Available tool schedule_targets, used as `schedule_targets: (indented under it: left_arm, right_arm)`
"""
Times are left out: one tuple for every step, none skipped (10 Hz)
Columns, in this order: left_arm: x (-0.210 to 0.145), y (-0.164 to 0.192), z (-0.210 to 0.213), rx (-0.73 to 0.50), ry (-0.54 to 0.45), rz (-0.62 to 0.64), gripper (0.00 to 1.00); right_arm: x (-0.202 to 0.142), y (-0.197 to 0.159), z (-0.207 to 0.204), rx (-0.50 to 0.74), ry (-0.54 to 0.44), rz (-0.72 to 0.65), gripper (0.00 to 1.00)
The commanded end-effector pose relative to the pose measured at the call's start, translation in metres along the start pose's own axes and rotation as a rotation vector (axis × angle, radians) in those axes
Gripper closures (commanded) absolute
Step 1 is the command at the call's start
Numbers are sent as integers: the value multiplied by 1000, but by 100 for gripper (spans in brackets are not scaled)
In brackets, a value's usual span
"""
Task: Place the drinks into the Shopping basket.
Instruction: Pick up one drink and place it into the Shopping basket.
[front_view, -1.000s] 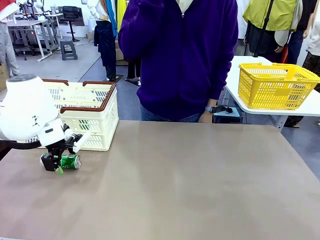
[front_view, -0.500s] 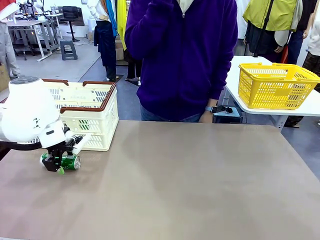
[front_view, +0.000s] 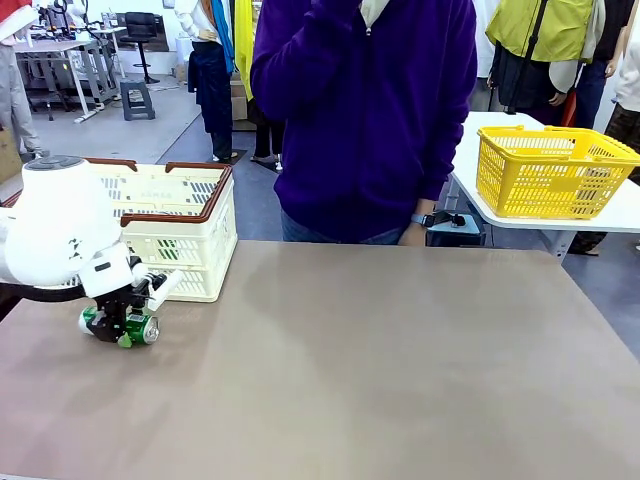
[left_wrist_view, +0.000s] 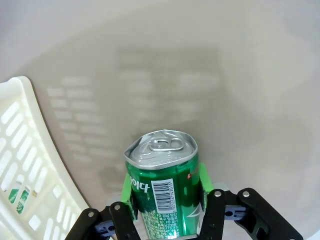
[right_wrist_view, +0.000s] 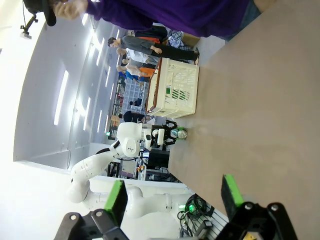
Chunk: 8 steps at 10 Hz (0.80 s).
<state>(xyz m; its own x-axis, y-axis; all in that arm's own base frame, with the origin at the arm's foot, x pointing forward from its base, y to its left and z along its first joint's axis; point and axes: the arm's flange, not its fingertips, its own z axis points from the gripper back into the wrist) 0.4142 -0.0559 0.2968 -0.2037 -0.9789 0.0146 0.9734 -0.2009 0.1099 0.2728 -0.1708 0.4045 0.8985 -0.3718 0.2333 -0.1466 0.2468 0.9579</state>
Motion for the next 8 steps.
schedule_targets:
  left_arm:
    - [7, -167, -2, 17, 26, 12, 100]
    - [7, -174, 23, -1, 16, 26, 100]
    - [7, -183, 59, -25, 40, 65, 100]
    - [8, -191, 101, -19, 2, 53, 100]
    - [4, -191, 144, 15, -58, 56, 100]
    - [-5, -178, 189, 4, -104, 156, 100]
    - [-16, -160, 222, 33, -155, 218, 100]
    - [-28, -144, 238, 13, -209, 303, 100]
  right_arm:
    - [3, 6, -1, 21, -15, -12, 0]
    - [3, 6, -1, 21, -15, -12, 0]
    - [3, 6, -1, 21, -15, -12, 0]
    - [3, 6, -1, 21, -15, -12, 0]
    - [3, 6, -1, 21, -15, -12, 0]
    - [3, 6, -1, 21, -15, -12, 0]
    - [3, 6, -1, 21, -15, -12, 0]
    - [3, 6, -1, 21, -15, -12, 0]
